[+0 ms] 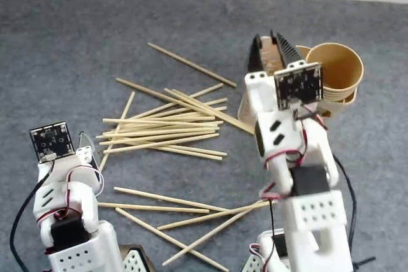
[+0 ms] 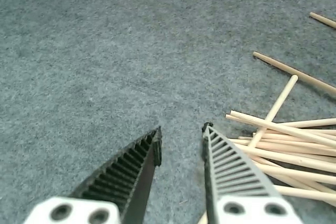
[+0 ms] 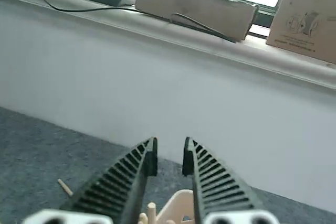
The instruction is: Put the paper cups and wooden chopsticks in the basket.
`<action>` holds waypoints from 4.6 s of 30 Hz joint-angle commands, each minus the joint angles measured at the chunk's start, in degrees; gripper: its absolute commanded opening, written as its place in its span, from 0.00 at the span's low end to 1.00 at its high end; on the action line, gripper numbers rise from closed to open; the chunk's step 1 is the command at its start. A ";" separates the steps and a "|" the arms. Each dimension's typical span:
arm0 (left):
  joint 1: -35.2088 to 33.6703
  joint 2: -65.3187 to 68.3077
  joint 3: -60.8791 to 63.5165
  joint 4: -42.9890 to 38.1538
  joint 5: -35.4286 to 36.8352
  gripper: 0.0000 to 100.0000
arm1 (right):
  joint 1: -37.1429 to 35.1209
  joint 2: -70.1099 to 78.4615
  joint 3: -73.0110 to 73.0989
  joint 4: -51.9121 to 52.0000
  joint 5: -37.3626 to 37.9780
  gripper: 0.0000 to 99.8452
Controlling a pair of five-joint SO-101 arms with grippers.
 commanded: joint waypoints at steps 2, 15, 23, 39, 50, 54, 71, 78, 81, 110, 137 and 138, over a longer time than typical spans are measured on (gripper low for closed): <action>-0.66 -0.66 -0.31 -1.14 0.44 0.14 | -5.05 -5.41 -8.13 11.21 -0.44 0.09; -0.66 -0.66 -0.31 -1.05 0.44 0.14 | -20.53 -5.93 -13.05 37.58 0.00 0.09; -0.66 -0.66 -0.31 -1.05 0.35 0.14 | -27.65 -5.93 -9.10 47.78 0.09 0.09; -1.10 -0.66 -0.48 -1.14 0.62 0.14 | -42.24 6.90 12.09 34.77 -0.26 0.09; -1.10 -0.66 -0.48 -1.14 0.62 0.14 | -44.18 29.67 4.44 32.04 0.00 0.09; -1.10 -0.66 -0.48 -1.14 0.62 0.14 | -44.18 37.14 1.27 32.04 0.00 0.09; -1.01 -0.66 -0.40 -1.14 0.62 0.14 | -41.36 52.53 -5.05 32.22 0.00 0.01; -1.01 -0.66 -0.40 -1.14 0.62 0.14 | -33.63 42.59 -4.70 32.48 0.09 0.01; -0.92 -0.66 -0.40 -1.14 0.62 0.14 | -30.37 35.03 -2.59 33.89 0.09 0.01; 30.46 -0.40 -17.98 21.54 -23.56 0.11 | -10.07 -46.55 21.32 41.36 -1.32 0.01; 58.33 69.58 -38.20 25.41 -31.47 0.21 | 14.90 -46.02 21.14 36.53 -14.07 0.01; 59.74 71.60 -39.08 25.41 -30.95 0.21 | 15.43 -46.02 21.14 36.53 -14.07 0.01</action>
